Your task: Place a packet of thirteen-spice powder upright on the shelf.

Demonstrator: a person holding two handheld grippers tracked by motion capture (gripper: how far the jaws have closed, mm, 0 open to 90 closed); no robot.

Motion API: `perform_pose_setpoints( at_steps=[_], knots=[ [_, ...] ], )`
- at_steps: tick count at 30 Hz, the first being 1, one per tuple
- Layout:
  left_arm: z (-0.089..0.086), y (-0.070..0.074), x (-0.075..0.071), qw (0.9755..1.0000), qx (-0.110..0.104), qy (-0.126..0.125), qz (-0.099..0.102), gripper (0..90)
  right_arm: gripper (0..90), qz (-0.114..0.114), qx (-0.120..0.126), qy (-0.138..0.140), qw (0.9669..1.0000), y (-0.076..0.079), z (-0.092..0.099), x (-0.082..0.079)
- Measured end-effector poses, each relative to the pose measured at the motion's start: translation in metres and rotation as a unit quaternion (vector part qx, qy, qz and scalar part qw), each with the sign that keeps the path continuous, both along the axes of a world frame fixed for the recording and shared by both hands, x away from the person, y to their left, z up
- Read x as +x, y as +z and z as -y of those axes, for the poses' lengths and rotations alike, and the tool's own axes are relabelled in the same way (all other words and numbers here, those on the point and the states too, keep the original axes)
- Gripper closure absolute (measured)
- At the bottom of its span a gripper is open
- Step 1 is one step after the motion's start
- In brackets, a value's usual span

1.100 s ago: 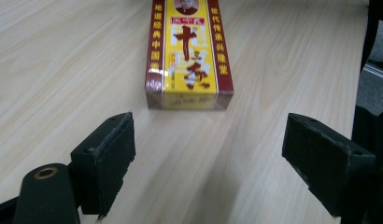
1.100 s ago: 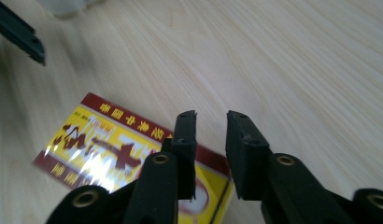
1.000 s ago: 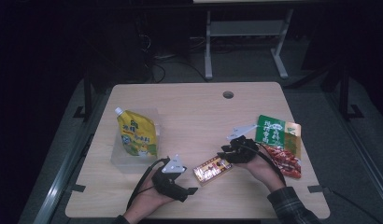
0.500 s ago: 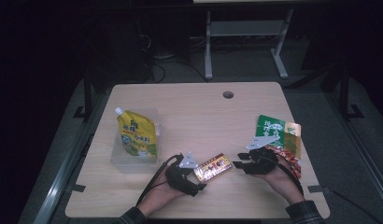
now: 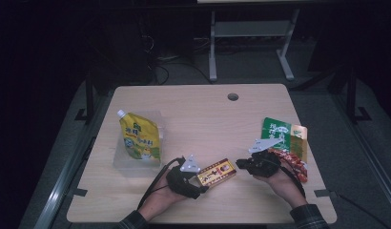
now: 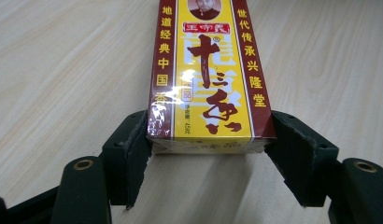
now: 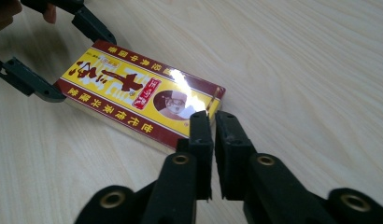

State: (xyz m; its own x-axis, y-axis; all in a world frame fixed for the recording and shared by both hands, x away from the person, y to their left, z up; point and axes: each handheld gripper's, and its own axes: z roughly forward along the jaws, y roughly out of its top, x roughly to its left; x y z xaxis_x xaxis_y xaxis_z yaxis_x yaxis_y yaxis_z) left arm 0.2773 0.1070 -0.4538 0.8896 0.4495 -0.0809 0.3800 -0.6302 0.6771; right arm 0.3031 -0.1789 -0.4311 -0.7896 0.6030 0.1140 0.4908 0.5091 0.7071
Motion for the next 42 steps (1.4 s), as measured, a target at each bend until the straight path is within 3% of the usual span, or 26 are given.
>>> perform_pose_setpoints(
  at_steps=[7, 12, 20, 27, 32, 42],
  knots=[
    [-0.006, 0.011, -0.003, 0.9999, -0.011, -0.009, 0.003, 32.0, 88.1, -0.009, -0.008, 0.021, 0.9997, -0.008, -0.010, 0.002],
    [-0.009, 0.018, -0.005, 0.9996, -0.026, -0.005, 0.009, 32.0, 89.4, -0.009, -0.033, 0.033, 0.9989, -0.014, -0.019, 0.002],
    [-0.016, 0.032, -0.005, 0.9979, -0.063, 0.002, 0.015, 32.0, 90.0, -0.013, -0.033, 0.040, 0.9986, -0.016, -0.025, 0.001],
    [-0.016, 0.043, -0.002, 0.9962, -0.083, 0.009, 0.022, 31.9, 90.0, -0.001, -0.041, 0.044, 0.9982, -0.018, -0.032, 0.000],
    [-0.015, 0.050, 0.002, 0.9947, -0.100, 0.014, 0.022, 32.0, 90.0, -0.006, -0.041, 0.046, 0.9981, -0.019, -0.035, 0.000],
    [-0.007, 0.063, 0.008, 0.9927, -0.115, 0.021, 0.032, 32.0, 90.0, -0.008, -0.036, 0.054, 0.9978, -0.022, -0.043, 0.002]
  ],
)
